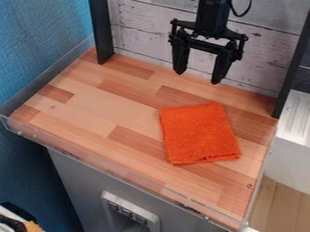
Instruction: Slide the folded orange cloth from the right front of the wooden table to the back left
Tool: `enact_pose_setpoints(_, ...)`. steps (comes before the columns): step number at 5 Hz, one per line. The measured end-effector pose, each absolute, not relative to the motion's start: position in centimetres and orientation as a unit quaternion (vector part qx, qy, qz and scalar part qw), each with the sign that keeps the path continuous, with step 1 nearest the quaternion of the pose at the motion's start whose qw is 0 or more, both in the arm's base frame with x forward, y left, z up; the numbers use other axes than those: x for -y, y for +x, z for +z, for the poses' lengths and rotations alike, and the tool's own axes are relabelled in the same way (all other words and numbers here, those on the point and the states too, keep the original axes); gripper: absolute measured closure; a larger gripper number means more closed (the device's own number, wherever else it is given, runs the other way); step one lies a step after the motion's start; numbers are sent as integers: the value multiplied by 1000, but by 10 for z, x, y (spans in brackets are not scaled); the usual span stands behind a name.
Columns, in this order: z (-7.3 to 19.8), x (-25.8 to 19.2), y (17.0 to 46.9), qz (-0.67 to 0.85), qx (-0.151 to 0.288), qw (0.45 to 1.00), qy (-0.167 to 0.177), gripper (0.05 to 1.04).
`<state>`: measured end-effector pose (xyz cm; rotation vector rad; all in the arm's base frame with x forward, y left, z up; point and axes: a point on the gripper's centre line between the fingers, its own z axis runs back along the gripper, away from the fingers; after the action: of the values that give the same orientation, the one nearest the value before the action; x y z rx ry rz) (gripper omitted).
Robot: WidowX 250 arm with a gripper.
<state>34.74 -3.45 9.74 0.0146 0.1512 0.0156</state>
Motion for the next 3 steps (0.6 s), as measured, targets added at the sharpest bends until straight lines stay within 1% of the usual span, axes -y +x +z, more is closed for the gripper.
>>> enact_pose_setpoints(2,91,45,344,86,-58,995,9,85)
enact_pose_setpoints(3,99,50,344,146,-21,989,5,87)
